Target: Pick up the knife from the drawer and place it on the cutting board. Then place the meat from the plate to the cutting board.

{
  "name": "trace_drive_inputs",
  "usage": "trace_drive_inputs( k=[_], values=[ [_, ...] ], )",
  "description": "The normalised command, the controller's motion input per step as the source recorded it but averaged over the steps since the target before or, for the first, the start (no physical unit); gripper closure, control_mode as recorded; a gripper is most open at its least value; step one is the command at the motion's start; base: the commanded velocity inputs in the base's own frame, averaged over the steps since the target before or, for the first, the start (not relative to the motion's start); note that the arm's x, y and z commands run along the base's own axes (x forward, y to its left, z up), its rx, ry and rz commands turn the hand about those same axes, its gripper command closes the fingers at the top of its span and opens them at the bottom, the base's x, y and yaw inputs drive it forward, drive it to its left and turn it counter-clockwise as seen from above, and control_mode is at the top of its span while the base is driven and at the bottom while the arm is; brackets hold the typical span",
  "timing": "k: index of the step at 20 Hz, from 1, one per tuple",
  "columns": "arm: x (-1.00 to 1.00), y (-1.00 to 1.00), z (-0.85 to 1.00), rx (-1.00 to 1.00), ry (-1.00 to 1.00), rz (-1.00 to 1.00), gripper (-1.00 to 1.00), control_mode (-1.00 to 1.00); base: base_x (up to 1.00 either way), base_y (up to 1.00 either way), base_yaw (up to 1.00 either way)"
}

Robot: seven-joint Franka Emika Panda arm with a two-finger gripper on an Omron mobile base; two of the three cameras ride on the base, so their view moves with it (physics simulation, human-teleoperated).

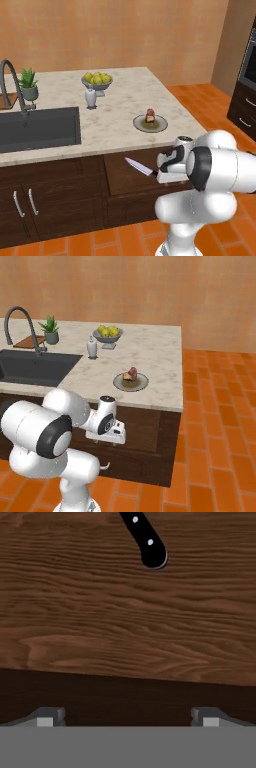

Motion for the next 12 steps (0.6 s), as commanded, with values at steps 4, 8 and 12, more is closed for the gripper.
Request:
trace_drive_inputs(
  k=[4, 8, 12],
  values=[
    [-0.61, 0.0, 0.03, 0.0, 0.0, 0.0, -1.0, -1.0, 0.0, 0.0, 0.0],
    [0.36, 0.0, 0.03, 0.0, -0.02, 0.04, -1.0, -1.0, 0.0, 0.0, 0.0],
    [0.6, 0.0, -0.14, 0.0, -0.06, 0.1, -1.0, -1.0, 0.0, 0.0, 0.0]
  ],
)
